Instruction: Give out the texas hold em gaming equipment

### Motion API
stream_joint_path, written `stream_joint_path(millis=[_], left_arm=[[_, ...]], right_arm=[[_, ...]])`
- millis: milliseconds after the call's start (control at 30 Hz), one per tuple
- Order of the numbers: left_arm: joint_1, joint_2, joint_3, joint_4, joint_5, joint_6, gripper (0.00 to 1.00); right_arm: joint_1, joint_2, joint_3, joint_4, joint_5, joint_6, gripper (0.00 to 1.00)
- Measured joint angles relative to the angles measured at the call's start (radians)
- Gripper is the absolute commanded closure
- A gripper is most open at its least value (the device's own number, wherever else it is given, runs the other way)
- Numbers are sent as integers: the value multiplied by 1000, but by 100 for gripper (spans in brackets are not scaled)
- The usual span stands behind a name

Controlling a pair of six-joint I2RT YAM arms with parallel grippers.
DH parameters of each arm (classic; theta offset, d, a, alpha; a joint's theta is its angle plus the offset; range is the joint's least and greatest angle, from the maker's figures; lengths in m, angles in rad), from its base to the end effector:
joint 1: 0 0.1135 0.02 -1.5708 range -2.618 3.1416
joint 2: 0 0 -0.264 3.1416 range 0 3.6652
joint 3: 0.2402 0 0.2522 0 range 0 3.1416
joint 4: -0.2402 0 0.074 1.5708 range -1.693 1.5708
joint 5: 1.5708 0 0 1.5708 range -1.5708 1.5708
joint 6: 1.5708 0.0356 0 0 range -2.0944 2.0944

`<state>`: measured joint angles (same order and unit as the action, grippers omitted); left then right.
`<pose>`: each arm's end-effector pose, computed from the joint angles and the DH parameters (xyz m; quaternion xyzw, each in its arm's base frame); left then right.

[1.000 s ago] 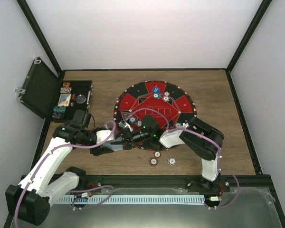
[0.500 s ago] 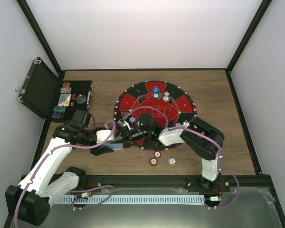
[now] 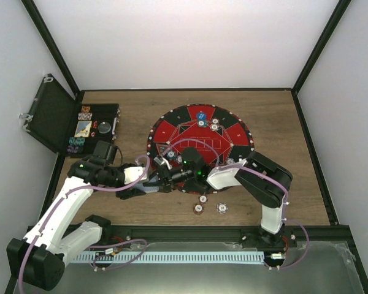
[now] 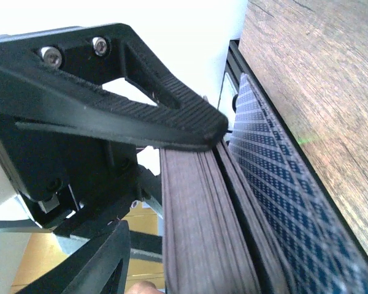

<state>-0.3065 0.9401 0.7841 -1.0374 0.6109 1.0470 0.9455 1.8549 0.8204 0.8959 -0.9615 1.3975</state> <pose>0.1403 -0.0658 0.2520 0.6307 0.6950 -0.2106 0.2737 0.1895 0.3124 0.1740 0.1460 -0.7199 -0.6719 0.0951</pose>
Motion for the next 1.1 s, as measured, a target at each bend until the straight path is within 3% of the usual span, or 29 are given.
stream_joint_path(millis=[100, 267, 500, 667, 1100], left_arm=[[0, -7, 14, -10, -5, -1, 96], [13, -42, 25, -29, -17, -4, 96], [76, -30, 25, -50, -34, 2, 96], [124, -3, 25, -59, -31, 11, 96], [132, -31, 25, -69, -11, 17, 96]], right_arm=[[4, 7, 39, -33, -2, -14, 45], [27, 58, 124, -34, -5, -18, 33], [31, 70, 85, -27, 2, -26, 19], [24, 42, 65, -158, 26, -100, 11], [25, 6, 92, -286, 48, -171, 12]])
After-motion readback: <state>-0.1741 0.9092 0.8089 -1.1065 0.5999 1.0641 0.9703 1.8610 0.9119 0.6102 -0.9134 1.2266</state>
